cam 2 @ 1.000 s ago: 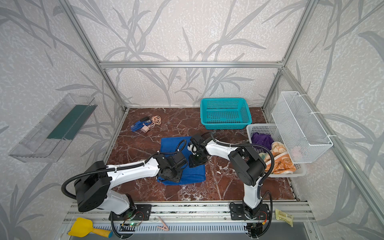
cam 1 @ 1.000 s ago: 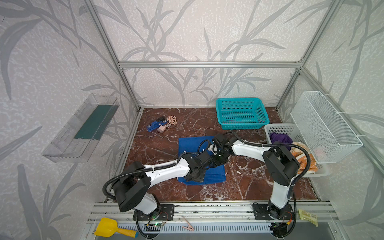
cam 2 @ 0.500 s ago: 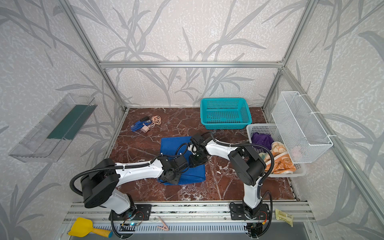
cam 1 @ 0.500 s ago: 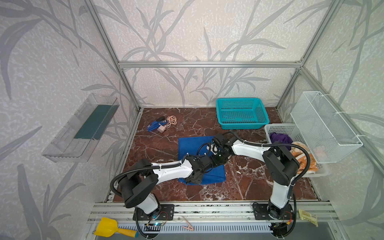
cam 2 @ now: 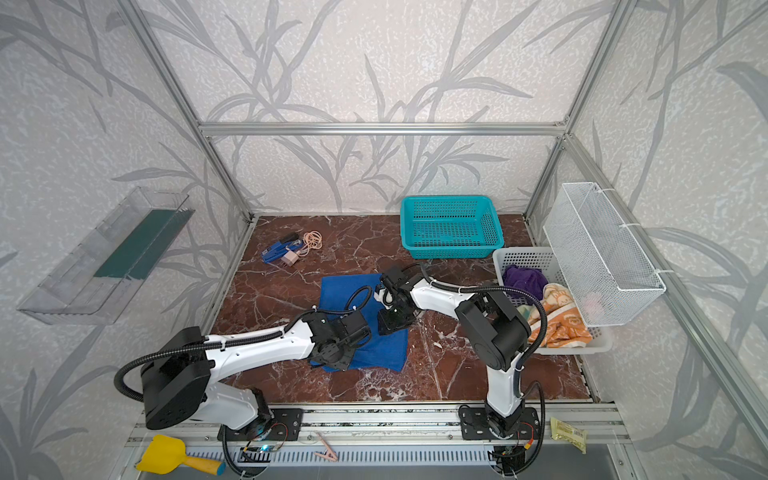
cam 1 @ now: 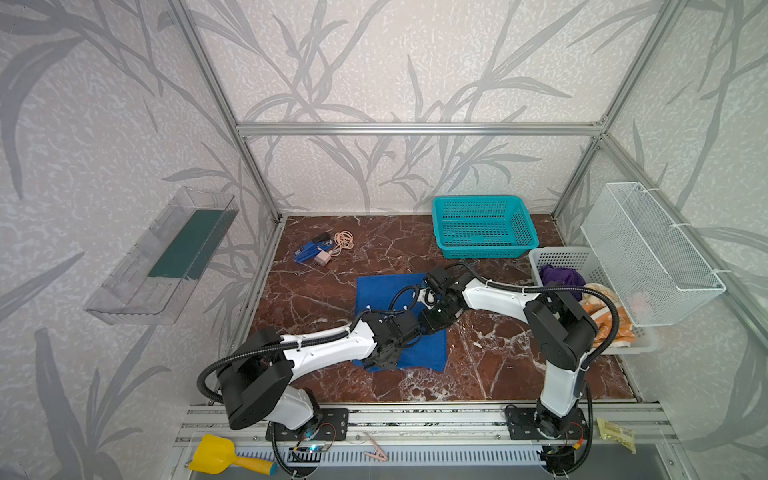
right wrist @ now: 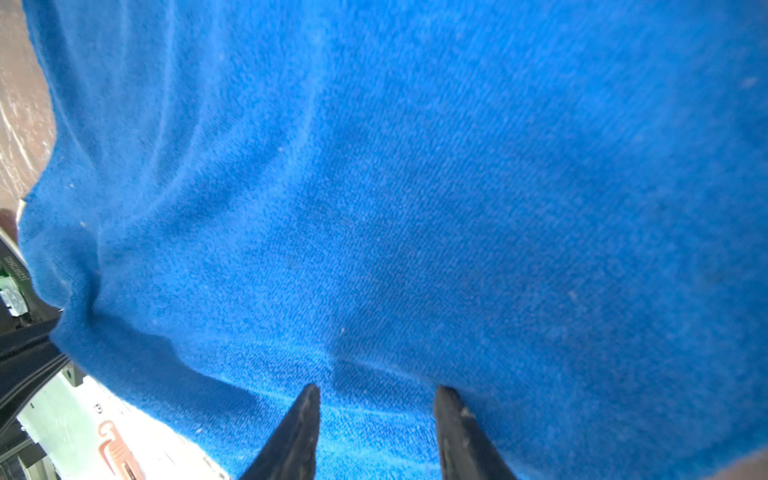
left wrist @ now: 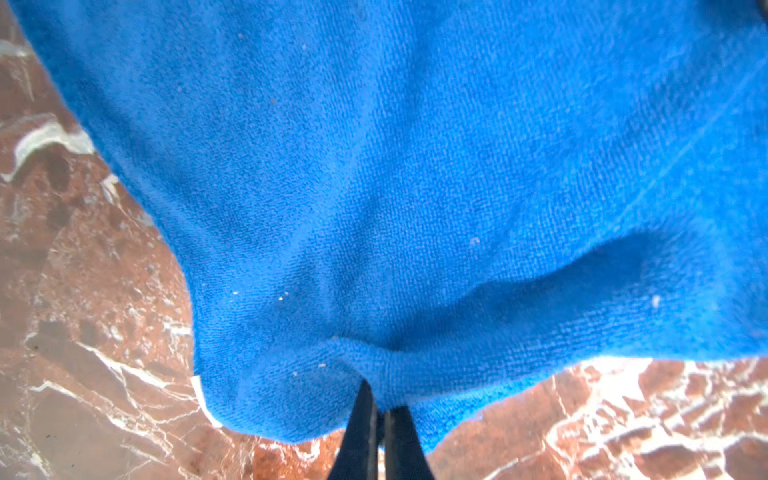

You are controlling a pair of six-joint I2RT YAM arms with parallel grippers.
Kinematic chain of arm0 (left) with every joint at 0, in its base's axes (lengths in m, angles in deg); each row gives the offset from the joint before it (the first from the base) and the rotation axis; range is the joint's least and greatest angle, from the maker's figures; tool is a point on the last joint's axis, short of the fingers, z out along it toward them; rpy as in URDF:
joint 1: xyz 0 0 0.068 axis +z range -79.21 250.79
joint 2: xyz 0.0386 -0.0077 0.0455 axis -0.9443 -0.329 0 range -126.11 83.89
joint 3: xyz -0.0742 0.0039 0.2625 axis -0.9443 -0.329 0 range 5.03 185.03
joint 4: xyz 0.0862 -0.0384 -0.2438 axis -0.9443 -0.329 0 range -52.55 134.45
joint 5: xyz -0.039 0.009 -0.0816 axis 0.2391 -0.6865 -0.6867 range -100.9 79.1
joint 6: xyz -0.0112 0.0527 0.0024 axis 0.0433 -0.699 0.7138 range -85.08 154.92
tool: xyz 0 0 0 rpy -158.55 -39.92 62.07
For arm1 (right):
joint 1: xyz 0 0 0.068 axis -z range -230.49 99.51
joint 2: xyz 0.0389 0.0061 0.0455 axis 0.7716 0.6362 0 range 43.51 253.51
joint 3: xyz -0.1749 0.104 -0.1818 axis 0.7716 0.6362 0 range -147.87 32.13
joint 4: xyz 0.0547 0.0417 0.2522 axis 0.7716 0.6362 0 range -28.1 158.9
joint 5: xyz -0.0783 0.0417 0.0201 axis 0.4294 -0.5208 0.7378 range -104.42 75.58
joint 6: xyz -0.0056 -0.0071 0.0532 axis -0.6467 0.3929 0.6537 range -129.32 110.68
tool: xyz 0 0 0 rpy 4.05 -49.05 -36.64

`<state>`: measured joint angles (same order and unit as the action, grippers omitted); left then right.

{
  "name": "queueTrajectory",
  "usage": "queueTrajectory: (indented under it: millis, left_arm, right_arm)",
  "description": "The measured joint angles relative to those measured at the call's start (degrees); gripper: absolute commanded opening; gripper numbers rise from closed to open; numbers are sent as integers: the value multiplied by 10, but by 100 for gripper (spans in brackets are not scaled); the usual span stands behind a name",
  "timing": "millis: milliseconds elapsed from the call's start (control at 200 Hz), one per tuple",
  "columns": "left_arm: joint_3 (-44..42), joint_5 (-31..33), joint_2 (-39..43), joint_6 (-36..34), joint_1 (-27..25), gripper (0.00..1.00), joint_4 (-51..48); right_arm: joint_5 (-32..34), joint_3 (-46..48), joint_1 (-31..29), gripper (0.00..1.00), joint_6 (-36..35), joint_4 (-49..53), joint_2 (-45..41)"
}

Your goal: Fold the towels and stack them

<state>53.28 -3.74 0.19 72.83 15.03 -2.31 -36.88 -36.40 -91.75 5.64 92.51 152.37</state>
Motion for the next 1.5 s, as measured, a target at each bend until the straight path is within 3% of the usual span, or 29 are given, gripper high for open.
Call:
queueTrajectory:
  millis: [155,315,430,610,790,965,1120,1264,1424,1499]
  left_arm:
    - [0,-22,0,-7,-9,42,-19]
    - [20,-15,19,-10,0,52,-69]
    - [66,-21,27,-28,55,52,-82]
    - [136,-58,7,-63,212,50,-54]
    - [201,-116,-86,-85,349,49,6]
    - [247,-184,-186,-90,443,48,63]
    - [257,-218,-238,-88,493,51,106]
    - [257,-256,-261,-85,506,51,146]
    - [257,-309,-289,-78,506,48,193]
    - [258,-327,-296,-74,506,41,213]
  right_arm:
    - [7,-7,0,46,-5,10,2]
    - [30,-25,-1,49,-20,40,2]
    - [44,-63,11,50,-30,62,-2]
    - [73,-141,56,50,-39,77,0]
    - [116,-210,89,50,-34,76,39]
    - [167,-247,92,50,-26,69,100]
    - [208,-249,92,50,-25,58,127]
    - [235,-249,92,50,-24,42,130]
    - [248,-249,92,50,-22,23,132]
    - [251,-249,90,50,-19,17,134]
